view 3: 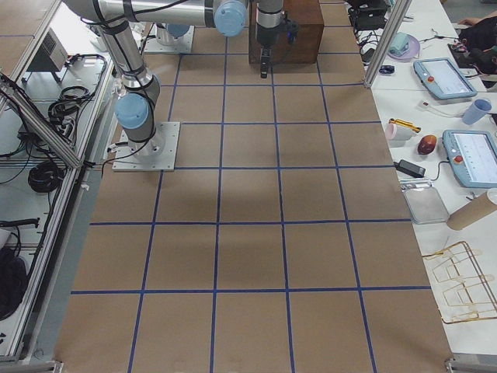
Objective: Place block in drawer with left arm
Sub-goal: 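Lower the left gripper and grasp the white drawer handle, then pull the drawer open with the left gripper, away from the cabinet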
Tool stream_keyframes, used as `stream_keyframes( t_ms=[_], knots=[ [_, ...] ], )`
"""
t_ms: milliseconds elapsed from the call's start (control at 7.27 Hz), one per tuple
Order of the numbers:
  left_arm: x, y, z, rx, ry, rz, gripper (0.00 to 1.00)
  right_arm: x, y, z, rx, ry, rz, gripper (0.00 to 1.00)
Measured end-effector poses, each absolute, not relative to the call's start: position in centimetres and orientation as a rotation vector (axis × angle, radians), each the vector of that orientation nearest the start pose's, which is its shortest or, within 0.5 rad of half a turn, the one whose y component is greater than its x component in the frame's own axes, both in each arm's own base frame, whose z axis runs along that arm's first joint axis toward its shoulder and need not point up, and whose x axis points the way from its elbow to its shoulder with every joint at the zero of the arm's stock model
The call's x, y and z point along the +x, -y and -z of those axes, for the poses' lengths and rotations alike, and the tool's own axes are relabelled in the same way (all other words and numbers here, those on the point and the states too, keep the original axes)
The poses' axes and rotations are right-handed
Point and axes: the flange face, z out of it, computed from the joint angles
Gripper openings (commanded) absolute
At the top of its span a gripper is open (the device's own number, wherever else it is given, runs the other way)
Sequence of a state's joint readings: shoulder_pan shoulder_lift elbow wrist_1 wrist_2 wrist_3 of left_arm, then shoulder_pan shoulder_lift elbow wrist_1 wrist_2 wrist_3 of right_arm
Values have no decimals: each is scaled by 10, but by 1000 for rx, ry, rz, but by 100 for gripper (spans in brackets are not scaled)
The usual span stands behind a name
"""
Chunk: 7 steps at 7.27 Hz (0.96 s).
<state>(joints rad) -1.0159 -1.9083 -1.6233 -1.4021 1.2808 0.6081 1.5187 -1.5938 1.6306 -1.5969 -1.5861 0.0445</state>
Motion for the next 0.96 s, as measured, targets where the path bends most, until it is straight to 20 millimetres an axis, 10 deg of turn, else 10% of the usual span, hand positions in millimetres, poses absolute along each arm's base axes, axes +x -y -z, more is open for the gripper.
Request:
stream_keyframes(
  t_ms=[963],
  knots=[
    [164,585,-284,23,-3571,57,100,106,487,-472,152,-3154,-17,100]
  ],
)
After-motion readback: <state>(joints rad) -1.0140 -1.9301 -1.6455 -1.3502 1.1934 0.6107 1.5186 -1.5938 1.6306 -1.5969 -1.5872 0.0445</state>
